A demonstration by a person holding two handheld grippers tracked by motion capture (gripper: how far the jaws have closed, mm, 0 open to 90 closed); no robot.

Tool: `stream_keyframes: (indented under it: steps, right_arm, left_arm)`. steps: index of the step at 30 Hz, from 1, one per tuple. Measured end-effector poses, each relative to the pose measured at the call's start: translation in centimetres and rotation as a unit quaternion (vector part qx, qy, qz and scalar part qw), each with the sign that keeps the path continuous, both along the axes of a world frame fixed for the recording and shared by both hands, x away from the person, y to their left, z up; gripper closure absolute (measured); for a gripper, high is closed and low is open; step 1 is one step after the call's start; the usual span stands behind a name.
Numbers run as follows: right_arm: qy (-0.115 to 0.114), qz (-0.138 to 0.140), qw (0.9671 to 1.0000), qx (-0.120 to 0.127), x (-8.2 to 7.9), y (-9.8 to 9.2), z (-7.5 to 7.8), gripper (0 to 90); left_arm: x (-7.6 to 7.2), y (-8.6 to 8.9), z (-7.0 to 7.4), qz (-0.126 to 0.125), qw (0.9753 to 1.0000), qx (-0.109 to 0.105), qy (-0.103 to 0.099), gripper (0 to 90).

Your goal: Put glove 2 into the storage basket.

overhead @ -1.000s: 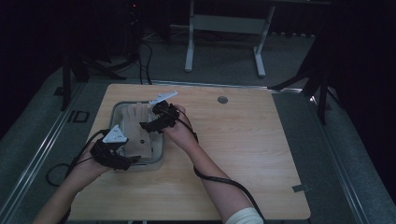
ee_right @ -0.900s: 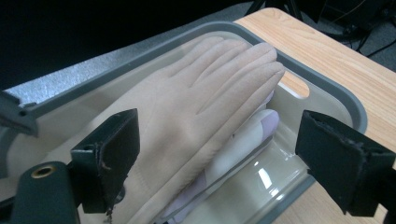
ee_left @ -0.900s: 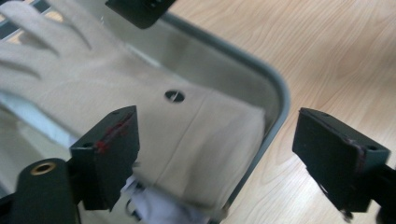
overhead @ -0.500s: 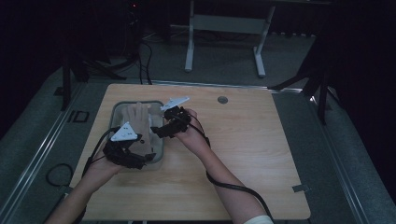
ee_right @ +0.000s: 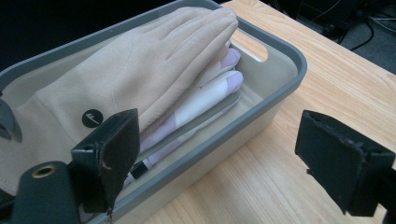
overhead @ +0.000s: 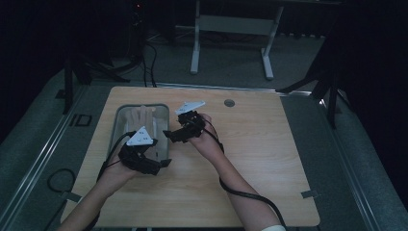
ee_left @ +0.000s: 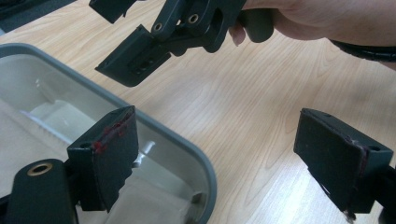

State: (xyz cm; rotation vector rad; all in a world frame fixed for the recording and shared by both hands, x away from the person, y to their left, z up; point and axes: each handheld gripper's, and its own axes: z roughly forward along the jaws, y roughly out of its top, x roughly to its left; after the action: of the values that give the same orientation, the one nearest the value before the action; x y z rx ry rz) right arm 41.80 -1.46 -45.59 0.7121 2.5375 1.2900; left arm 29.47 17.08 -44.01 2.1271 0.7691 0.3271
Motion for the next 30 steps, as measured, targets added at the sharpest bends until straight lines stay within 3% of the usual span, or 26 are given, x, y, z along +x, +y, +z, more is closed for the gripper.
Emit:
stream_keyframes:
  steps: [10,30]
  right_arm:
    - [0.006,-0.007,1.0,0.003,-0.6,-2.2,-0.6,13.9]
    - [0.026,-0.025,0.9993,0.0,-2.9,-9.7,-3.8,14.0]
  left_arm:
    - [-0.4,-1.8,-0.7,-0.01,0.9998,-0.016,-0.003,13.8]
    - [-1.2,-7.9,-3.4,-0.076,0.9964,-0.035,0.013,13.7]
